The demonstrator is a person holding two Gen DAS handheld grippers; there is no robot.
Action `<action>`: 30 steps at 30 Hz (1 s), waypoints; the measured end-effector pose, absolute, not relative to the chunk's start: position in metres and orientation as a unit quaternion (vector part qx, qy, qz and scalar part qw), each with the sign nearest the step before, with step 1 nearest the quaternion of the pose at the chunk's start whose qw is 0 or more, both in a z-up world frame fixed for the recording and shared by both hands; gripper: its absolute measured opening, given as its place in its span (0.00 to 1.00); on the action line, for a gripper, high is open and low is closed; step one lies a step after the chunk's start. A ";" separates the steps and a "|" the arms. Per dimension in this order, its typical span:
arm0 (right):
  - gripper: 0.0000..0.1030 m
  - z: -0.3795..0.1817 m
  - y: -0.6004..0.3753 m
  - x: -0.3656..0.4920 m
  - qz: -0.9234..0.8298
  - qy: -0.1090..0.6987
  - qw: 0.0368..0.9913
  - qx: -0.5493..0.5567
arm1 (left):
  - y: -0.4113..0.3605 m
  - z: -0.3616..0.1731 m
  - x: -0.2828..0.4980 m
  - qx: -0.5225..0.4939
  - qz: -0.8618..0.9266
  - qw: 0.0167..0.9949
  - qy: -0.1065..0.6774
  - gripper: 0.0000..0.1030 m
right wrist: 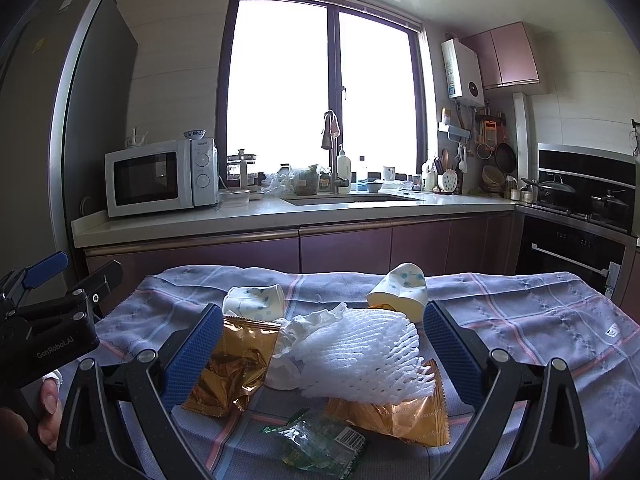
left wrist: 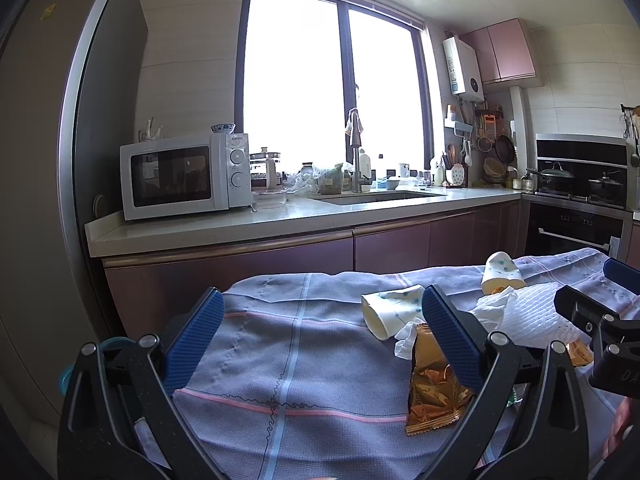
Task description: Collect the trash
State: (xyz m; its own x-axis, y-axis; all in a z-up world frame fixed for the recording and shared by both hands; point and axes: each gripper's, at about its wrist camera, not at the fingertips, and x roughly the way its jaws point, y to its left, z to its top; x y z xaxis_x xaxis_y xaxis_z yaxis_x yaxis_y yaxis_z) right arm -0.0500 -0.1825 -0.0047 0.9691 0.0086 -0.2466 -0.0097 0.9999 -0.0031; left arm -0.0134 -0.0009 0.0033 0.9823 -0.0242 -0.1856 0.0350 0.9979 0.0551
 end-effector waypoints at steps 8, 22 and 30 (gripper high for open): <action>0.94 -0.007 -0.184 -0.048 0.008 0.130 0.991 -0.001 | -0.003 0.000 -0.012 0.028 -0.022 0.994 0.101 0.95; 0.94 -0.015 -0.199 -0.034 0.016 0.168 0.985 0.019 | -0.004 -0.010 0.009 0.025 -0.057 0.986 0.152 0.95; 0.88 -0.029 -0.220 -0.012 0.019 0.227 0.973 0.042 | -0.013 -0.032 0.045 0.031 -0.135 0.960 0.242 0.95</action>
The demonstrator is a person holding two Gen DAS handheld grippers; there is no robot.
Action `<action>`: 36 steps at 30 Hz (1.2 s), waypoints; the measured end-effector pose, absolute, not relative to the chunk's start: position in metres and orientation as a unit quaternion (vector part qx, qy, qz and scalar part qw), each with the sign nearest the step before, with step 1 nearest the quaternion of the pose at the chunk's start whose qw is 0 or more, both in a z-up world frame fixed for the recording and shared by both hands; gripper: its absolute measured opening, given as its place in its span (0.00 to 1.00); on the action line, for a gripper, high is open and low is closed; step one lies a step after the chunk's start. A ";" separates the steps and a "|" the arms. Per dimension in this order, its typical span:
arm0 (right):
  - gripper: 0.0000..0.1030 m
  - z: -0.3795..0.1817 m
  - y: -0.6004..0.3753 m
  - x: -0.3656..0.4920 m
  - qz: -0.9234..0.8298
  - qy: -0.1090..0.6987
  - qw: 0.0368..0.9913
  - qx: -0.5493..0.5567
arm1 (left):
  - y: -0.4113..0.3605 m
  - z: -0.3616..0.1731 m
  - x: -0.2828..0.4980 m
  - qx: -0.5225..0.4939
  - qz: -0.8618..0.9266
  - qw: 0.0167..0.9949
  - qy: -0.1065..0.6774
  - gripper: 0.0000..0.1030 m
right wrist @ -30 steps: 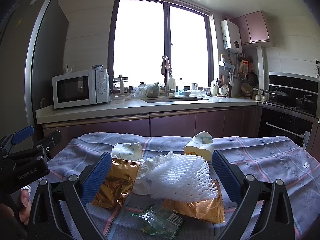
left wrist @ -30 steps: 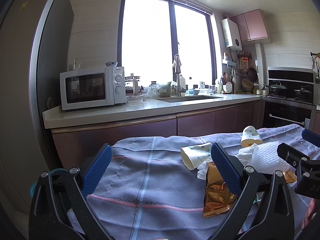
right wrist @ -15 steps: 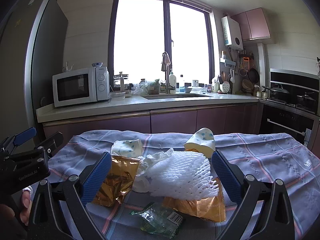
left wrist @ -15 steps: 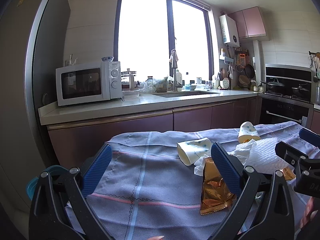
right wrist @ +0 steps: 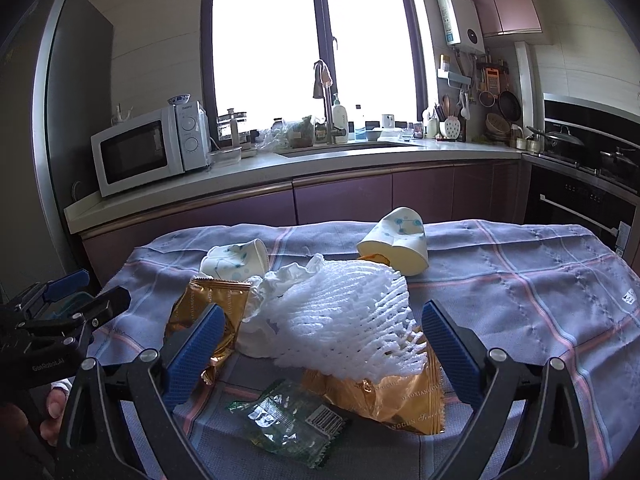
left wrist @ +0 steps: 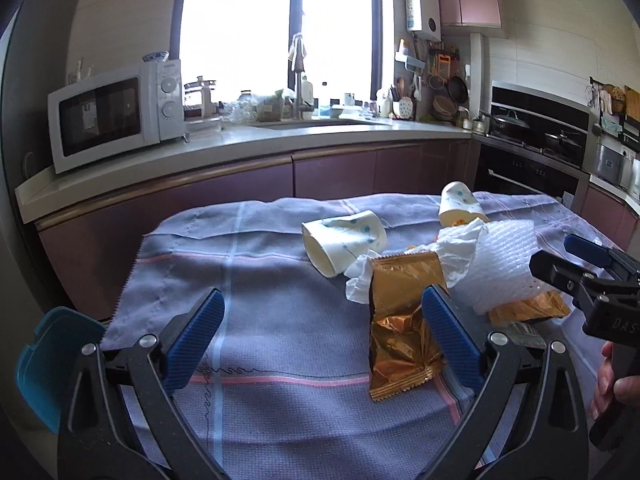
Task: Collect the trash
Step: 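Grasp the gold snack wrapper with the left tool while the right tool grasps the white foam net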
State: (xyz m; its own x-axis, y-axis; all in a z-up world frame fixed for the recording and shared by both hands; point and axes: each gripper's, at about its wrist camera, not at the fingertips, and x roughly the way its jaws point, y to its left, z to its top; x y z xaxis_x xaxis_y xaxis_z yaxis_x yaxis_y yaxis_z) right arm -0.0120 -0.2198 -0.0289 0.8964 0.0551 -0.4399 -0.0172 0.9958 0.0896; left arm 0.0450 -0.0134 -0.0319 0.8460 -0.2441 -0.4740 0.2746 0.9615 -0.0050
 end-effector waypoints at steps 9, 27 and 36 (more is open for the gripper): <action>0.59 -0.043 -0.240 0.010 0.037 0.280 0.956 0.077 | -0.043 -0.062 0.084 0.018 -0.236 0.911 0.336 0.65; 0.11 -0.013 -0.253 -0.011 0.099 0.237 0.961 0.104 | -0.041 -0.053 0.077 -0.018 -0.285 0.894 0.345 0.02; 0.12 0.002 -0.252 -0.015 0.130 0.233 0.957 0.113 | -0.004 -0.024 0.052 -0.048 -0.294 0.901 0.315 0.01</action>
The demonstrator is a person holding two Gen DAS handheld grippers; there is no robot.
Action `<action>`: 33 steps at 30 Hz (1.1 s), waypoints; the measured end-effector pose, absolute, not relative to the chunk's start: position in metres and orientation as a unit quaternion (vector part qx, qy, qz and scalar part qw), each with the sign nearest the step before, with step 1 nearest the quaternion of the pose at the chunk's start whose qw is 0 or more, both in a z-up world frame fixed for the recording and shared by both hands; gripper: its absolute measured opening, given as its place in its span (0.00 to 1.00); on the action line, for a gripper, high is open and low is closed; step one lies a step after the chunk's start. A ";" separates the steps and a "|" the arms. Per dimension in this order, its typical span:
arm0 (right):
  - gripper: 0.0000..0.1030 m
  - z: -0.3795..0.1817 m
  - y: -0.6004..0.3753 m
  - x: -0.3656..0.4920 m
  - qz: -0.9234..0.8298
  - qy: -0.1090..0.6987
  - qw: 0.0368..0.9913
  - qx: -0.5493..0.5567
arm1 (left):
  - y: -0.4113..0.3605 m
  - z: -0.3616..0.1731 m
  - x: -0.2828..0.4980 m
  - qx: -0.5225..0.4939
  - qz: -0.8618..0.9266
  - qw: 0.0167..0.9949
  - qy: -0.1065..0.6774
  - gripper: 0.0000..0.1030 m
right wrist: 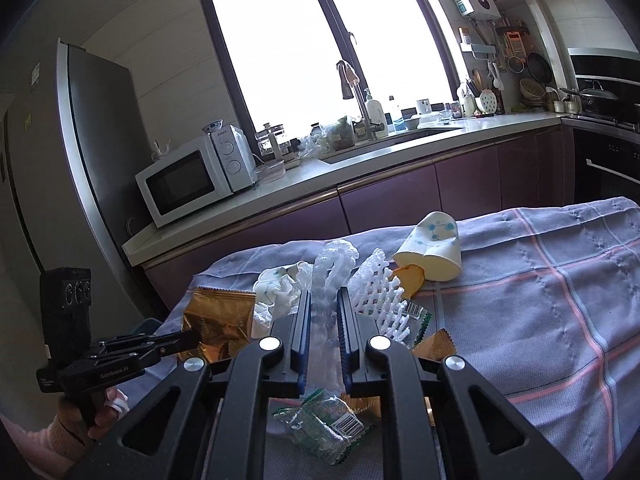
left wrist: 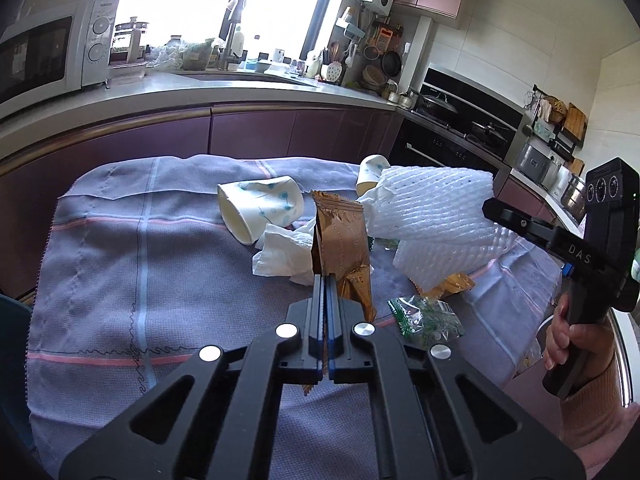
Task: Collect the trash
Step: 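Grasp the gold snack wrapper with the left tool while the right tool grasps the white foam net, then carry the wrapper to the teal bin and open the left tool to drop it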
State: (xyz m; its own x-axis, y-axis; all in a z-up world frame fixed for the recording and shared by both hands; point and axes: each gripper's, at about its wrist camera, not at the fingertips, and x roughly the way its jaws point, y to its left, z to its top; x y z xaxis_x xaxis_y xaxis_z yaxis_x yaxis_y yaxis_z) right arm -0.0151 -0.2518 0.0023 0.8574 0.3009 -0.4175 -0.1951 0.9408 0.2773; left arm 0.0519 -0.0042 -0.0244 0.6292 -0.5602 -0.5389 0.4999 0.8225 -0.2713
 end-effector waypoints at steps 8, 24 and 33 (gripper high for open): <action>0.35 -0.023 -0.240 -0.005 0.112 0.294 0.946 0.080 | 0.025 -0.017 0.039 -0.056 -0.278 0.908 0.309 0.01; 0.21 -0.018 -0.246 0.023 0.073 0.301 0.950 0.038 | 0.045 -0.019 0.033 -0.058 -0.263 0.913 0.307 0.01; 0.10 0.023 -0.240 0.001 0.082 0.239 0.967 0.041 | 0.072 -0.009 0.027 -0.065 -0.245 0.922 0.294 0.01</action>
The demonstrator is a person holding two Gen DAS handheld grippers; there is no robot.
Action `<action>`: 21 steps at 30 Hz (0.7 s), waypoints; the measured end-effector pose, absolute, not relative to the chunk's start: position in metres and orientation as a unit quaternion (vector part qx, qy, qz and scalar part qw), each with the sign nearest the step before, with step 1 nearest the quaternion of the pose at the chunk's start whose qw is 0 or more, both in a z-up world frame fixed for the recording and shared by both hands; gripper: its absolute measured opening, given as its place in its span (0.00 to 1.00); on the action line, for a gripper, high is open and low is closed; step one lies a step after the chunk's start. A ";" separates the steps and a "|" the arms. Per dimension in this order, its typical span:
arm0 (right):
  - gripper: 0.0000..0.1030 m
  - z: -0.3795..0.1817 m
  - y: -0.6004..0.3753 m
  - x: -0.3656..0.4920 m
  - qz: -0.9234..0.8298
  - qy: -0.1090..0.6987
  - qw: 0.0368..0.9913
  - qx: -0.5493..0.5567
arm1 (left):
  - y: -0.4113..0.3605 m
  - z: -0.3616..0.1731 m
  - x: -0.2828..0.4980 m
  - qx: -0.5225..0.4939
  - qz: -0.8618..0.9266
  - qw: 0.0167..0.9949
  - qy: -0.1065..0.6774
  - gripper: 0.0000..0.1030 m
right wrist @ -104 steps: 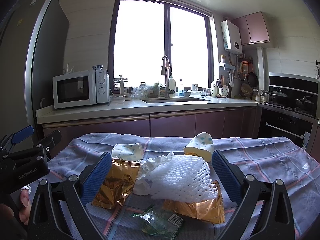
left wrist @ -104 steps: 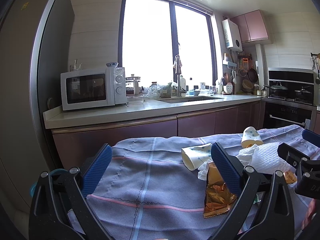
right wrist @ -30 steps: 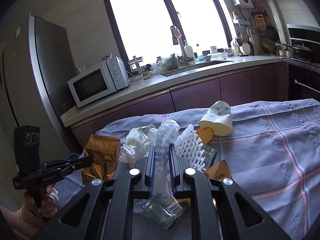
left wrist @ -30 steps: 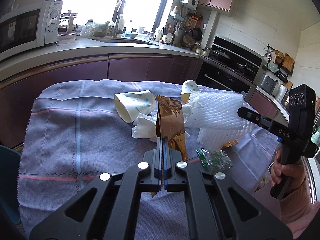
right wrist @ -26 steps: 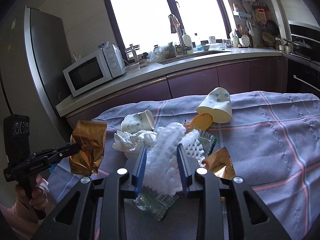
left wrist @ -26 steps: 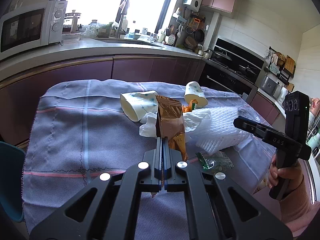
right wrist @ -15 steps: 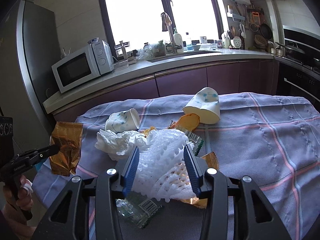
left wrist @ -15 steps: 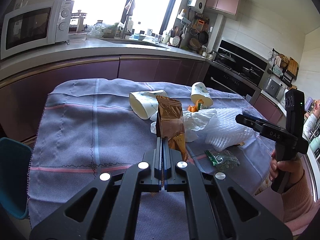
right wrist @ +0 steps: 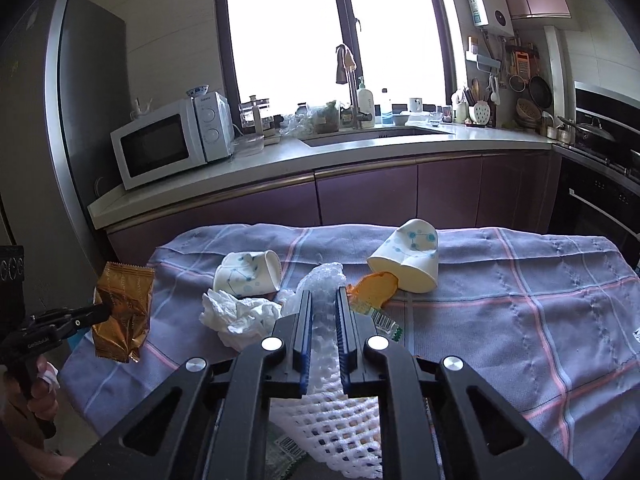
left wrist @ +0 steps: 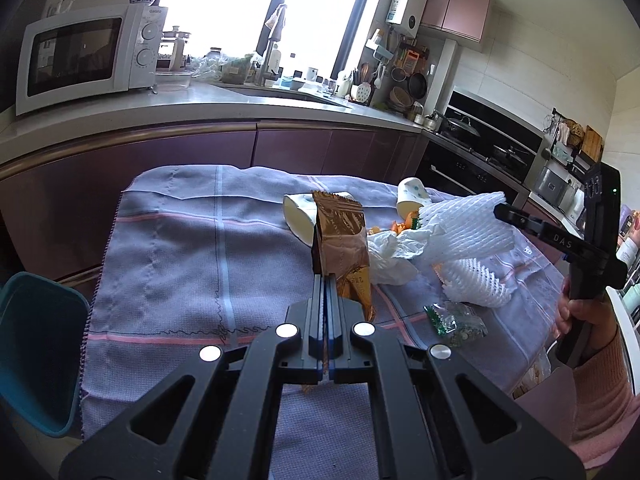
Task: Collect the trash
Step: 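Carry the wrapper to the teal bin and open the left tool to drop it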
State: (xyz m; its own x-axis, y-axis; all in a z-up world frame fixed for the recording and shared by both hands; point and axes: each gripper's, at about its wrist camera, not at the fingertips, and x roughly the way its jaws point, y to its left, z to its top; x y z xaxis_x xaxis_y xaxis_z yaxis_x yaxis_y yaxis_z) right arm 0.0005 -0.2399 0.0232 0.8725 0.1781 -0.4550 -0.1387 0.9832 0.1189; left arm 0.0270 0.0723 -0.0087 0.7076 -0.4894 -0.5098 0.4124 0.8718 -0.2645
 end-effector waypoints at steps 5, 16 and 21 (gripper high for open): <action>0.10 0.058 -0.217 -0.017 0.123 0.192 0.973 0.034 | 0.106 0.006 0.018 -0.072 -0.213 0.935 0.275 0.01; 0.10 0.052 -0.079 0.030 0.358 0.220 0.906 0.055 | 0.233 0.007 0.002 -0.091 -0.056 0.956 0.274 0.01; 0.10 0.022 0.006 0.070 0.426 0.273 0.861 0.060 | 0.291 -0.016 0.005 -0.096 0.019 0.949 0.301 0.01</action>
State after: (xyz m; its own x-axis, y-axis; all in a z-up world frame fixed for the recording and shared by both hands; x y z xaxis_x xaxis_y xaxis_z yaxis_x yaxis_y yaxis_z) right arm 0.0697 0.0057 0.0221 0.4882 0.7653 -0.4195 -0.7002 0.6304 0.3352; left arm 0.0051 0.2907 -0.0164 0.8185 -0.0216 -0.5742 -0.0941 0.9807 -0.1711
